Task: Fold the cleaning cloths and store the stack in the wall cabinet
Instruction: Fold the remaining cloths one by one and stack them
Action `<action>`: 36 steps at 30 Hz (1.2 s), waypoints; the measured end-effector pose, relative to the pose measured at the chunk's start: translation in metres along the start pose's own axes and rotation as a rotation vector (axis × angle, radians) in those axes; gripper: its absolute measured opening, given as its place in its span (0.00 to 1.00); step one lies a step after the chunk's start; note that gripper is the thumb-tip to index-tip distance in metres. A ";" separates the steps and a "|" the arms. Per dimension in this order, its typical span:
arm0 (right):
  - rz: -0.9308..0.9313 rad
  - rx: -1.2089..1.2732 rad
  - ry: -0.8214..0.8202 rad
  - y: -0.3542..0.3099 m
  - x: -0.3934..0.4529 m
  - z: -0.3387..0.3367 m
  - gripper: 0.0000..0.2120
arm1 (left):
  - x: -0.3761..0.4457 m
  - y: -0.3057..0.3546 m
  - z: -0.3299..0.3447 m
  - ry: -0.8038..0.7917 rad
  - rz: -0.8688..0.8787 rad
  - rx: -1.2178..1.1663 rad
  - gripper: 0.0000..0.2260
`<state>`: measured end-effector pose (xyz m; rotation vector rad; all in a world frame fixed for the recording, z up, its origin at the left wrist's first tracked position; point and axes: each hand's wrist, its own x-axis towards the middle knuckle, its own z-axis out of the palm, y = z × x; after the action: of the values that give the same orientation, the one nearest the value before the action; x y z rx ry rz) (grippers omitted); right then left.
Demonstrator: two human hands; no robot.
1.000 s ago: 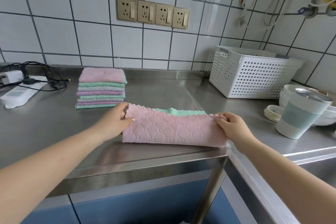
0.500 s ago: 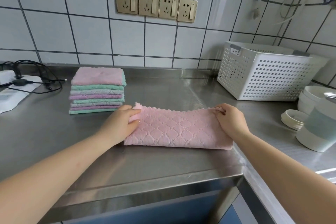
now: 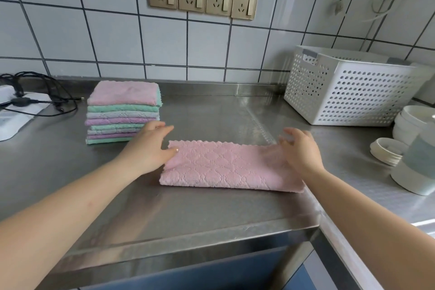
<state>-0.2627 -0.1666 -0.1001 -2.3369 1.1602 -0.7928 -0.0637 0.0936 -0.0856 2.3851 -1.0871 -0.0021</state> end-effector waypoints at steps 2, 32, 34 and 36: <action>-0.119 -0.058 0.027 -0.010 0.000 -0.002 0.17 | -0.004 0.013 -0.003 0.061 0.055 -0.019 0.23; -0.105 -0.521 -0.467 -0.006 -0.044 0.009 0.34 | -0.011 0.021 0.042 -0.274 -0.079 0.311 0.32; -0.080 -0.526 -0.481 -0.007 -0.045 0.006 0.35 | -0.010 0.021 0.040 -0.264 -0.109 0.331 0.32; -0.074 -0.552 -0.465 -0.008 -0.046 0.007 0.35 | -0.011 0.023 0.037 -0.213 -0.061 0.379 0.29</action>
<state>-0.2765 -0.1234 -0.1144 -2.7991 1.1840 0.0910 -0.0950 0.0720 -0.1100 2.8091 -1.1984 -0.0794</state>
